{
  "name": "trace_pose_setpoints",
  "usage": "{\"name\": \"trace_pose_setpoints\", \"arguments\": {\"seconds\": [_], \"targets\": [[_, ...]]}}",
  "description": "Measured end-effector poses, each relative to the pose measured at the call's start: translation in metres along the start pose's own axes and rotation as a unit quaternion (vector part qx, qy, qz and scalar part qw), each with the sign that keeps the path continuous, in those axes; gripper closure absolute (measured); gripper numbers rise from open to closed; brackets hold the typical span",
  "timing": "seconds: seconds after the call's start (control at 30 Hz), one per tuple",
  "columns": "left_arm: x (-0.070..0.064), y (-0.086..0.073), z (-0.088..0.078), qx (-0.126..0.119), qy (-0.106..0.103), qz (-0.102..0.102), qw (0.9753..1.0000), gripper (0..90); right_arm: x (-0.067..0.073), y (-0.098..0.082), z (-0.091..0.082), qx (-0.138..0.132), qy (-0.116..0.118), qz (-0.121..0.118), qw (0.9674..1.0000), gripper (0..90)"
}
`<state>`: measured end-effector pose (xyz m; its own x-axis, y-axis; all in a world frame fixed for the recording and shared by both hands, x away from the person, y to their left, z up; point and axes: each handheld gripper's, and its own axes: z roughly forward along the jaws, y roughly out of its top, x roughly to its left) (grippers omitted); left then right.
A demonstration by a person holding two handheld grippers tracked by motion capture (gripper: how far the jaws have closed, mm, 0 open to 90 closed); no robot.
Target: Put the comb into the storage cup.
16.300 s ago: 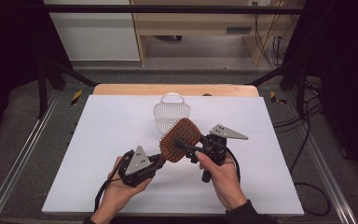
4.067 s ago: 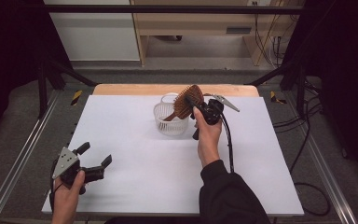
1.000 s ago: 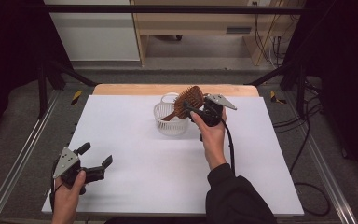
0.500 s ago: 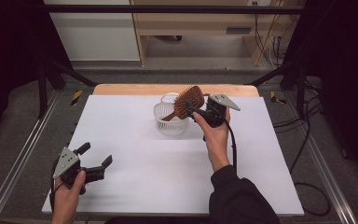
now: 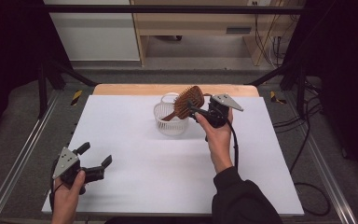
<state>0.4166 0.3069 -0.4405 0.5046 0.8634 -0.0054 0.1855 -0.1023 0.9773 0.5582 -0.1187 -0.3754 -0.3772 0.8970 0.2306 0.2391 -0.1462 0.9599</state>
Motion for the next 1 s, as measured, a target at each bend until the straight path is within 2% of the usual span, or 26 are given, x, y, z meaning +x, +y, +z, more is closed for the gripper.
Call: {"name": "trace_pose_setpoints", "arguments": {"seconds": [0.4, 0.53, 1.0], "targets": [[0.000, 0.000, 0.000, 0.000, 0.000, 0.000, 1.0000, 2.0, 0.000, 0.003, -0.006, -0.001, 0.004, 0.000, 1.0000, 4.7], [0.000, 0.000, 0.000, 0.000, 0.000, 0.001, 1.0000, 2.0, 0.001, 0.004, -0.008, 0.000, 0.002, -0.011, 0.9999, 4.7], [0.000, 0.000, 0.000, -0.002, 0.000, 0.002, 1.0000, 1.9, -0.001, 0.008, -0.018, -0.007, 0.009, -0.019, 0.9997, 4.9]]}}
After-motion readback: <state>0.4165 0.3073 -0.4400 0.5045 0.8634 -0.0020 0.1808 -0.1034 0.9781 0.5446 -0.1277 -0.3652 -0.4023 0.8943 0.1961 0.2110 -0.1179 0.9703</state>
